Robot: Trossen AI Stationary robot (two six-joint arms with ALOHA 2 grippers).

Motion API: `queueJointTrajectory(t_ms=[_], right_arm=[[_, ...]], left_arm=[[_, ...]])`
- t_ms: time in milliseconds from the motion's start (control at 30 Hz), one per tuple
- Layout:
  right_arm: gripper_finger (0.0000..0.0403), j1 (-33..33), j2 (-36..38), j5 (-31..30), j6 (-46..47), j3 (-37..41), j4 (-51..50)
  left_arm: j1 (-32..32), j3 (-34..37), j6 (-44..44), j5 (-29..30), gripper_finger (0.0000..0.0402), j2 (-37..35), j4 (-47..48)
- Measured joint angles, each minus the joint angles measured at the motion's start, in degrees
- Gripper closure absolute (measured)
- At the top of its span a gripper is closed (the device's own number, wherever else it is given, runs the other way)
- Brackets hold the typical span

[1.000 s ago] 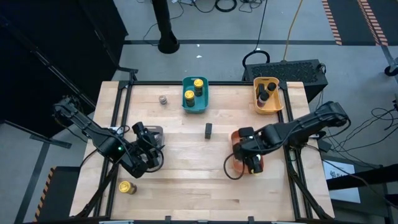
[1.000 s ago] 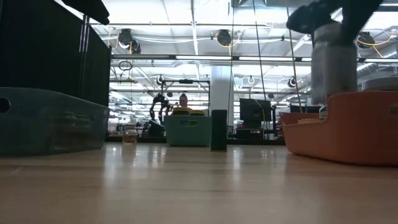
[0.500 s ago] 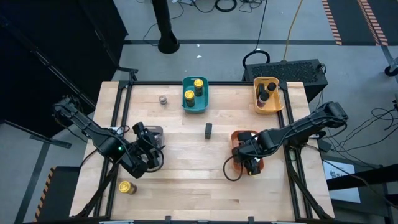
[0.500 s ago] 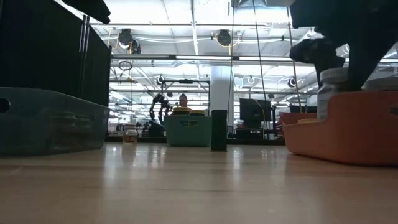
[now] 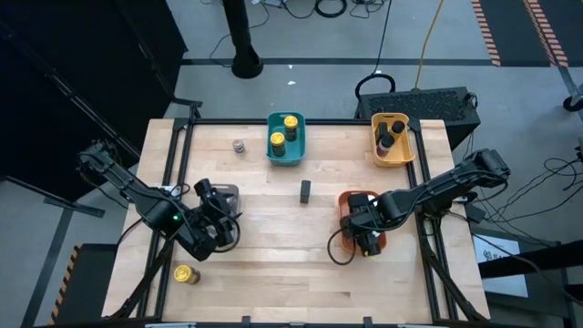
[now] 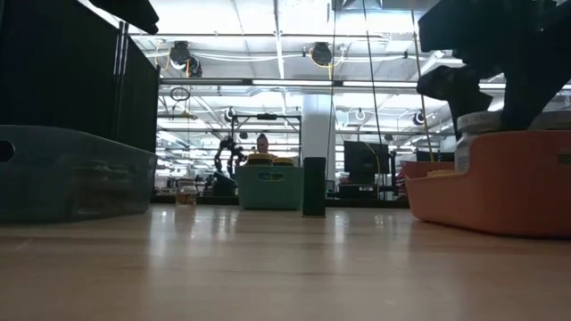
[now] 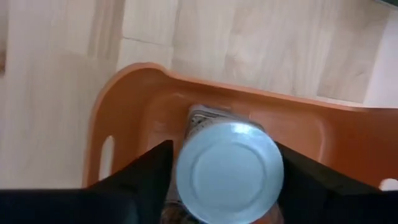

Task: Sort spices by type
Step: Put the white seasoning bottle into the orange bin

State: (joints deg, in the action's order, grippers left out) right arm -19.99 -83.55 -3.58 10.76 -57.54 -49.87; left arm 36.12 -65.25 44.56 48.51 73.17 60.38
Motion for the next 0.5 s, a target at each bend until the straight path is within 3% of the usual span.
queueJointTrajectory(t_ms=[167, 500], right_arm=[[0.012, 0.0, 0.0, -1.4, 1.5, 0.0, 0.0], [0.0112, 0.0, 0.0, -1.3, 3.6, -4.5, -5.8]], left_arm=[[0.0, 0.0, 0.0, 0.0, 0.0127, 0.0, 0.0], [0.0, 0.0, 0.0, 0.0, 0.0127, 0.0, 0.0]])
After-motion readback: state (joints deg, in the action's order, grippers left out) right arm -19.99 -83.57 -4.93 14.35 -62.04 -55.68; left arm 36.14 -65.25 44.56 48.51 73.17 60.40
